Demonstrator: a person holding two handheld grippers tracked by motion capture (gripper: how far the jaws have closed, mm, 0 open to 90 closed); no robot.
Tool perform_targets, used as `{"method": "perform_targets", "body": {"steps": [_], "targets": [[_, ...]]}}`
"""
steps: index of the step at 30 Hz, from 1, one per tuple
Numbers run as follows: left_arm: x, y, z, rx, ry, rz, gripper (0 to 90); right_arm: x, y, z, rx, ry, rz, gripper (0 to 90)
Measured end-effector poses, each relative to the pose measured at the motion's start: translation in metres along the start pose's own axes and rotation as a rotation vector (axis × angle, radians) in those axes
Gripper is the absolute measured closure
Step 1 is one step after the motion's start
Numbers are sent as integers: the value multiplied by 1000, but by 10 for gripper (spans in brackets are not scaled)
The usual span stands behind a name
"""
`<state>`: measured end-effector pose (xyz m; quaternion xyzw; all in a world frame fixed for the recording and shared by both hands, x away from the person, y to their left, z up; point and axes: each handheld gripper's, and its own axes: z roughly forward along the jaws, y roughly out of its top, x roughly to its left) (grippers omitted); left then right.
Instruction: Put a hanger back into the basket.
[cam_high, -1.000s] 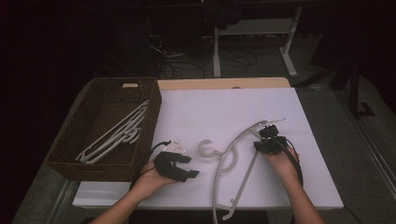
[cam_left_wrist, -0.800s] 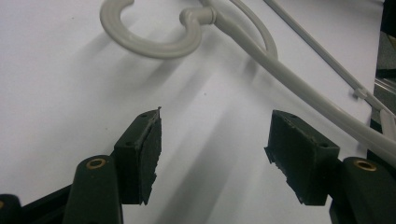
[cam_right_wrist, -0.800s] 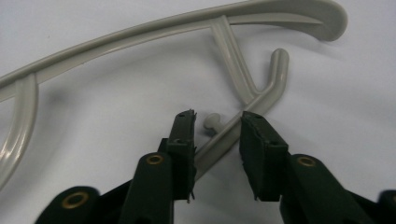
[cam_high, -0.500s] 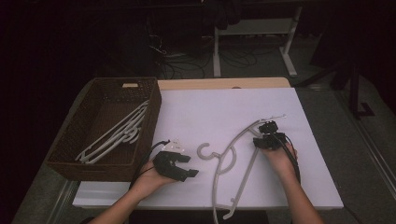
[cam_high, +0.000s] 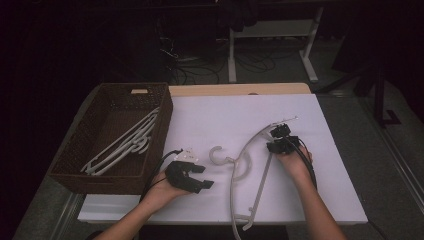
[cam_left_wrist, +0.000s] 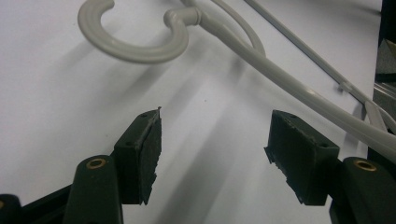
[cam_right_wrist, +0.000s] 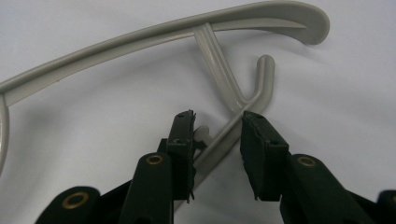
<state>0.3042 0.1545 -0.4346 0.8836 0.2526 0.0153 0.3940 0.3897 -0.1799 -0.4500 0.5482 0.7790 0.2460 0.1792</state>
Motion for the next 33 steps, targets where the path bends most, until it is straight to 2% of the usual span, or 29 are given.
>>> {"method": "perform_targets", "body": {"steps": [8, 11, 14, 15, 16, 17, 18, 19, 20, 21, 22, 23, 25, 28, 30, 33], "targets": [[2, 0, -4, -21, 6, -13, 352, 13, 24, 17, -12, 35, -68, 664], [3, -1, -6, -28, 11, -19, 352, 25, 41, 28, -14, 54, -108, 670], [4, -1, -6, -30, 15, -22, 352, 31, 48, 33, -14, 65, -125, 672], [4, -1, -7, -32, 15, -24, 352, 40, 58, 39, -13, 80, -161, 673], [4, -1, -7, -32, 15, -24, 352, 40, 58, 39, -13, 80, -161, 673], [4, -1, -7, -34, 17, -26, 352, 50, 67, 44, -15, 95, -199, 672], [4, -1, -7, -34, 17, -26, 352, 50, 67, 44, -15, 95, -199, 672], [4, -1, -8, -36, 19, -29, 352, 60, 75, 50, -17, 118, -228, 671], [4, -1, -8, -36, 19, -29, 352, 60, 75, 50, -17, 118, -228, 671], [4, -2, -8, -38, 20, -29, 352, 69, 83, 55, -24, 147, -255, 672], [4, -2, -8, -38, 20, -29, 352, 69, 83, 55, -24, 147, -255, 672], [4, -2, -8, -38, 20, -30, 352, 80, 89, 60, -29, 159, -279, 674], [4, -2, -8, -39, 21, -30, 352, 84, 91, 62, -29, 161, -282, 674], [5, -3, -10, -45, 25, -33, 352, 88, 94, 61, -46, 173, -257, 650], [6, -4, -11, -50, 30, -37, 352, 86, 91, 51, -62, 210, -228, 617], [8, -4, -14, -61, 39, -49, 352, 87, 80, 29, -87, 243, -231, 586]]}}
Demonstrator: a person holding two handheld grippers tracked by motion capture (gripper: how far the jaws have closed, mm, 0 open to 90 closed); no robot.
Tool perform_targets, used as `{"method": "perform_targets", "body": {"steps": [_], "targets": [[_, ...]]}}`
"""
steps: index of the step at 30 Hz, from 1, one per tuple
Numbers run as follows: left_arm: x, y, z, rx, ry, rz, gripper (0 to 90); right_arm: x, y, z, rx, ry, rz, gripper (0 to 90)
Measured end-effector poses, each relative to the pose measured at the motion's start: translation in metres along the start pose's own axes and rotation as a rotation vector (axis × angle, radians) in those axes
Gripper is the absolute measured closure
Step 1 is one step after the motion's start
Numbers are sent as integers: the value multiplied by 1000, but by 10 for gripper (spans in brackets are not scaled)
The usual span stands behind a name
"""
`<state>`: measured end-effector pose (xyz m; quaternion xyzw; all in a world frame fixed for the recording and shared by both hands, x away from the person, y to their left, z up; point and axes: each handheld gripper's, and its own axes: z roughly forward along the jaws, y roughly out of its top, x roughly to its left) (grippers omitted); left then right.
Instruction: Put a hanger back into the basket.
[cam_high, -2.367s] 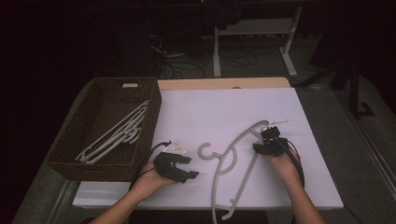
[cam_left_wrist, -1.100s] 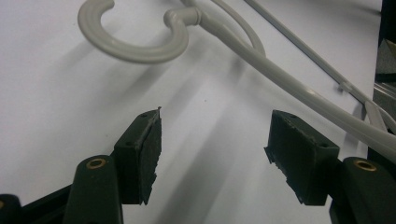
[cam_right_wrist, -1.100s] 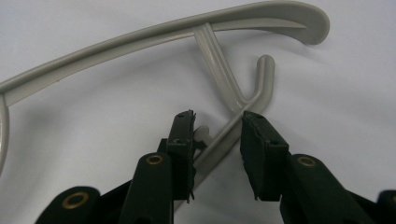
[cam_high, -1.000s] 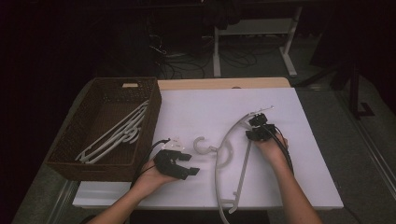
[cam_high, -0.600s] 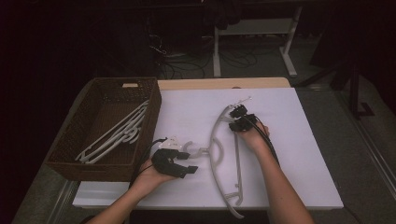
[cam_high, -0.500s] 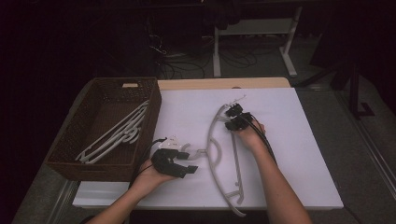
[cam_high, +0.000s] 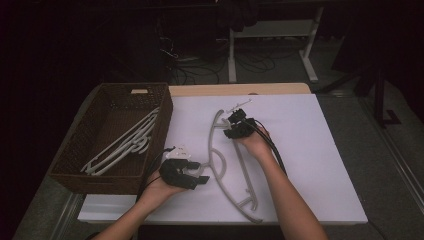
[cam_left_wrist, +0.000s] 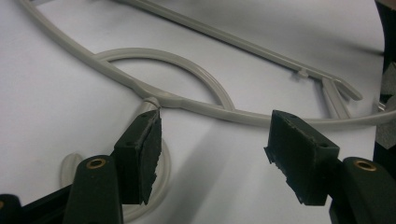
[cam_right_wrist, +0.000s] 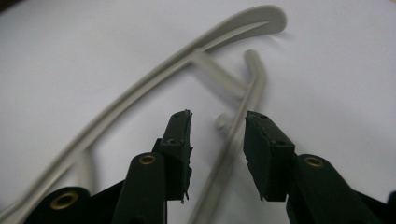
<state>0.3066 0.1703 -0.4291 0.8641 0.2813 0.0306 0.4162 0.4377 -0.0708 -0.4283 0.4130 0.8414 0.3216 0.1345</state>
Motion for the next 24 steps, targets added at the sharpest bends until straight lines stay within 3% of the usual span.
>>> {"method": "perform_targets", "body": {"steps": [6, 12, 19, 20, 24], "targets": [[2, 0, -3, -16, 10, -22, 350, 29, -36, -43, -16, 86, -21, 542], [2, 0, -1, -10, 9, -21, 349, 58, -71, -68, 4, 158, -56, 540], [2, -1, -1, -10, 8, -18, 349, 81, -96, -74, 33, 219, -79, 541], [2, -1, -1, -9, 9, -17, 349, 91, -102, -75, 36, 239, -69, 551], [2, -1, -1, -11, 12, -13, 349, 105, -107, -69, 81, 234, -109, 553]]}}
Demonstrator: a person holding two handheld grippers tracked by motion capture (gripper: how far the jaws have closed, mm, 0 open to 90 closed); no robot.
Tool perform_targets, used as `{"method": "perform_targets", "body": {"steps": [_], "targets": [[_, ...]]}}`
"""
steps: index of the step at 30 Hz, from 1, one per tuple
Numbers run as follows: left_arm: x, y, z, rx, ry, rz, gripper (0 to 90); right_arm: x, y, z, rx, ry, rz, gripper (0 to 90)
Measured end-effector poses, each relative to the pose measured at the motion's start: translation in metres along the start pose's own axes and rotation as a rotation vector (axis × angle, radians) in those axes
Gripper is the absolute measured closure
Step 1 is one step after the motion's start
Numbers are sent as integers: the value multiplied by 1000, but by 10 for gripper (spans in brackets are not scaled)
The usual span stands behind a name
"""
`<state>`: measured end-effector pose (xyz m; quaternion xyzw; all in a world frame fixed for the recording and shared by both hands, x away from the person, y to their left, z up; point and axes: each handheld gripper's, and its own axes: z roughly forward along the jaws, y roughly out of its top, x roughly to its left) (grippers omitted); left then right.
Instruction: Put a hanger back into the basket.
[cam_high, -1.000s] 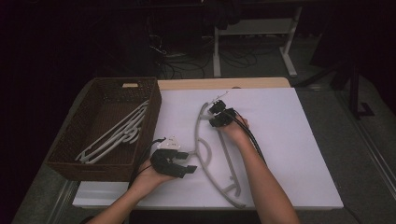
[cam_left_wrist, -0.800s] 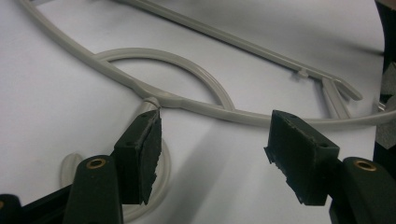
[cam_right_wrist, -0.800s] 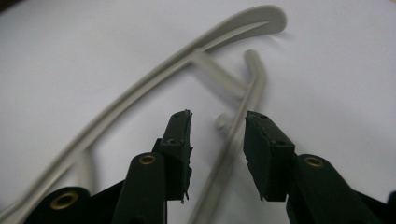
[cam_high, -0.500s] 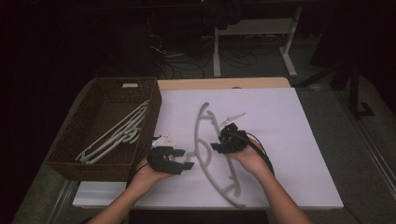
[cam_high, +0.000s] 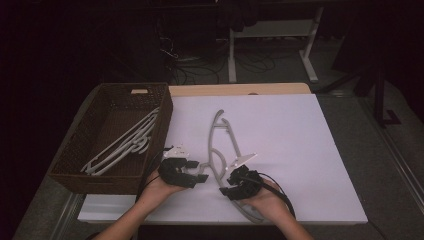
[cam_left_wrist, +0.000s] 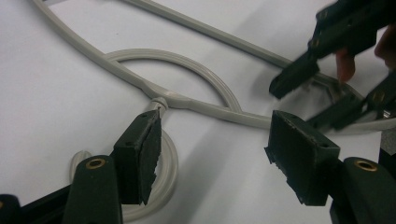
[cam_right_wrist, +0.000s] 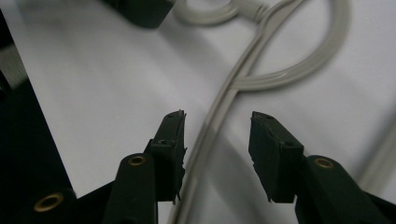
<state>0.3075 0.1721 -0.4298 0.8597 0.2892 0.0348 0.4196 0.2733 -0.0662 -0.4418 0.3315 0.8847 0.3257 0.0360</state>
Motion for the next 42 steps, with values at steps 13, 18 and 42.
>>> {"method": "perform_targets", "body": {"steps": [13, 18, 42], "targets": [[0, 0, -1, -2, 8, 3, 349, 3, 3, 6, 55, -51, -77, 751], [0, 0, -1, -5, 7, -2, 349, -14, -4, -7, 69, -80, -91, 795], [0, -1, 1, 4, 5, 3, 351, -93, -48, -63, 45, 19, -58, 714]]}}
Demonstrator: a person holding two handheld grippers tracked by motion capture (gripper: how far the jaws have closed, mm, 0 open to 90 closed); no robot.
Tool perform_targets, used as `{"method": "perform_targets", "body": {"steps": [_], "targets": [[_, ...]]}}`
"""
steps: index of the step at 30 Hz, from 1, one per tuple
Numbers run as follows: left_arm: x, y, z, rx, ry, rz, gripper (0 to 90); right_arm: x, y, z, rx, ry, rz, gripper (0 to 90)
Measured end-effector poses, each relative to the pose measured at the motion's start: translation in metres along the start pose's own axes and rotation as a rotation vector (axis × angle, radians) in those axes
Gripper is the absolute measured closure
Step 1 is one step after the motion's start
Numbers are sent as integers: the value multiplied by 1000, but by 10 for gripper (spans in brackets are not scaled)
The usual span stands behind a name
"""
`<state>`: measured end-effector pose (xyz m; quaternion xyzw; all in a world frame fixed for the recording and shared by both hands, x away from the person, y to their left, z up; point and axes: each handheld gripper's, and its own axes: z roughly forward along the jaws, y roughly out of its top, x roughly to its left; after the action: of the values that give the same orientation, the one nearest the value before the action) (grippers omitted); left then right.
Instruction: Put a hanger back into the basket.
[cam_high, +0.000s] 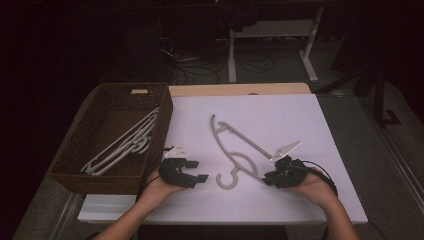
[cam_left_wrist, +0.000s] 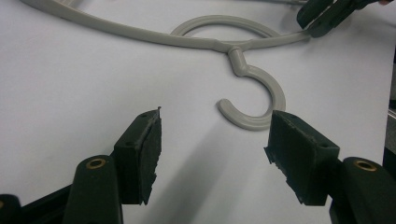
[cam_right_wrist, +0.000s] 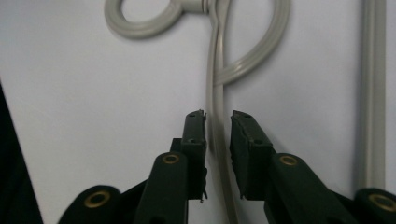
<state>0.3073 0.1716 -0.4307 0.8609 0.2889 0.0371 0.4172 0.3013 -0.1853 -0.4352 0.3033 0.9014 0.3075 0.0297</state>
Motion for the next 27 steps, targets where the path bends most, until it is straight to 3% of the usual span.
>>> {"method": "perform_targets", "body": {"steps": [7, 12, 18, 21, 24, 27], "targets": [[0, 2, 3, 5, 2, 5, 366, 2, 17, 0, -102, -26, 75, 663], [-1, 2, 3, 2, 6, 4, 365, 1, 50, 16, -139, -69, 100, 661], [2, 2, -4, -27, 12, -9, 351, -3, 98, 57, -133, -83, 108, 673], [2, 2, -6, -44, 0, -21, 336, -5, 116, 80, -101, -103, 106, 674], [2, 2, -6, -46, -1, -21, 324, -7, 122, 91, -89, -114, 121, 687], [1, 2, -7, -49, -2, -23, 320, -8, 127, 107, -62, -157, 114, 740]]}}
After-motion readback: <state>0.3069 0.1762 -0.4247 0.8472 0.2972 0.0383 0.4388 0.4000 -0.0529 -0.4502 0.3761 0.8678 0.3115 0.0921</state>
